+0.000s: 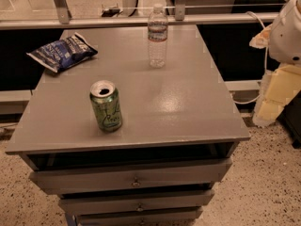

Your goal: Knock green can over

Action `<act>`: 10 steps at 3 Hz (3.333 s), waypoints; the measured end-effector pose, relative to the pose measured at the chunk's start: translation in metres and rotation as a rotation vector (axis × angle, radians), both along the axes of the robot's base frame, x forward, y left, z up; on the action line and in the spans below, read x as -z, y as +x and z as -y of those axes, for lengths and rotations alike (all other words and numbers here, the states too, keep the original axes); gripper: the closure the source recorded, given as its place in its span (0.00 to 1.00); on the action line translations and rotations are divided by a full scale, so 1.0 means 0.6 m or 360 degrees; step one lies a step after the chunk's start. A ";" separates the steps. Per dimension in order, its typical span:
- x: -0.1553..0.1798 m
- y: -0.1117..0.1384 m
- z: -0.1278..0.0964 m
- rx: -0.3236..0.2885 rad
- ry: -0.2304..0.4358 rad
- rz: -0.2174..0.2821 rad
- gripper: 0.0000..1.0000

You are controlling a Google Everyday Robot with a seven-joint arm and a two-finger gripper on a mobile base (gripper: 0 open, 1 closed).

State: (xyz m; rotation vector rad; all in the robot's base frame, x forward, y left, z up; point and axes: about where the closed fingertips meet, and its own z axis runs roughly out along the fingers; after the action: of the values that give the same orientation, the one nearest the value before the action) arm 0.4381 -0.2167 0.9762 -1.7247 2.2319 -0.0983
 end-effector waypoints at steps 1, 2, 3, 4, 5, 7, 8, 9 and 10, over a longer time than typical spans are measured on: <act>0.000 0.000 0.000 0.0000 0.0000 0.0000 0.00; 0.000 0.003 -0.002 0.0000 0.0045 0.0016 0.00; 0.002 0.013 -0.008 -0.0006 0.0225 0.0067 0.00; 0.070 0.073 -0.139 -0.0157 0.0691 0.0089 0.00; 0.088 0.093 -0.263 -0.0290 0.1052 0.0078 0.00; 0.072 0.090 -0.295 -0.0317 0.1148 0.0073 0.00; 0.096 0.097 -0.373 -0.0382 0.1303 0.0078 0.00; 0.123 0.105 -0.456 -0.0456 0.1444 0.0055 0.00; 0.153 0.095 -0.515 -0.0492 0.1558 -0.0015 0.03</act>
Offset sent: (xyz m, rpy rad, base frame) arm 0.0149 0.0064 -0.0014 0.2772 -0.0701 0.0041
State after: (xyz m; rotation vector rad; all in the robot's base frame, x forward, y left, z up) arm 0.4949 0.0921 0.8843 -1.4187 1.5214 0.9060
